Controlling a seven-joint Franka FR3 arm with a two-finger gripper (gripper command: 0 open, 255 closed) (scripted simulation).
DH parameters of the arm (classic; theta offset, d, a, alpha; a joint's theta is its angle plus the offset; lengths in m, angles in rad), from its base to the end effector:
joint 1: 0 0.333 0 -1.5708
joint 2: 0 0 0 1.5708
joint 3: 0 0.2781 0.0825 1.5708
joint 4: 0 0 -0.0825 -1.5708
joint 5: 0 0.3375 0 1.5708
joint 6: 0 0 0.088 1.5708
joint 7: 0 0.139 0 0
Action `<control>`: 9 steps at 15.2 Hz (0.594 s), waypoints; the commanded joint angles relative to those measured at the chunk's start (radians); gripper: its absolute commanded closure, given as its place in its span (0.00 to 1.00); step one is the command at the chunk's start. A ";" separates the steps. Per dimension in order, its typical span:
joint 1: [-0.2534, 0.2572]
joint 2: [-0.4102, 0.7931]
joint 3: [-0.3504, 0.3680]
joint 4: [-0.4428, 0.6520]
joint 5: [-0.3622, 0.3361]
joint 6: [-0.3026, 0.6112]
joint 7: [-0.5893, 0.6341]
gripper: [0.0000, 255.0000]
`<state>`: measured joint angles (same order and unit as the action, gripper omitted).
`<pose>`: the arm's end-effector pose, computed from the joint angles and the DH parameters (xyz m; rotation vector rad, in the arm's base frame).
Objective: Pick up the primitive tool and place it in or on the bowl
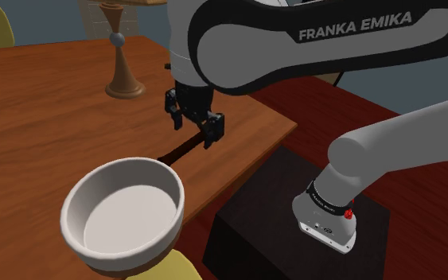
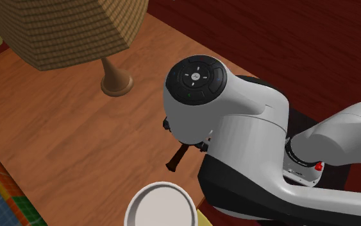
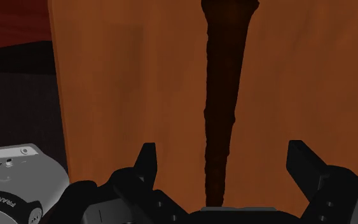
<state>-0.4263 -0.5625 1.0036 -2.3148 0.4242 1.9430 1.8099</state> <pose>0.3280 0.2675 0.3985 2.2941 -2.0925 0.1012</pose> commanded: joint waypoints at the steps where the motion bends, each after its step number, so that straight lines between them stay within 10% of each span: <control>1: -0.006 0.008 0.015 -0.018 0.004 0.027 0.003 0.00; 9: -0.013 0.020 0.036 -0.041 0.008 0.064 0.004 0.00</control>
<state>-0.4396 -0.5424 1.0395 -2.3559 0.4317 2.0069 1.8135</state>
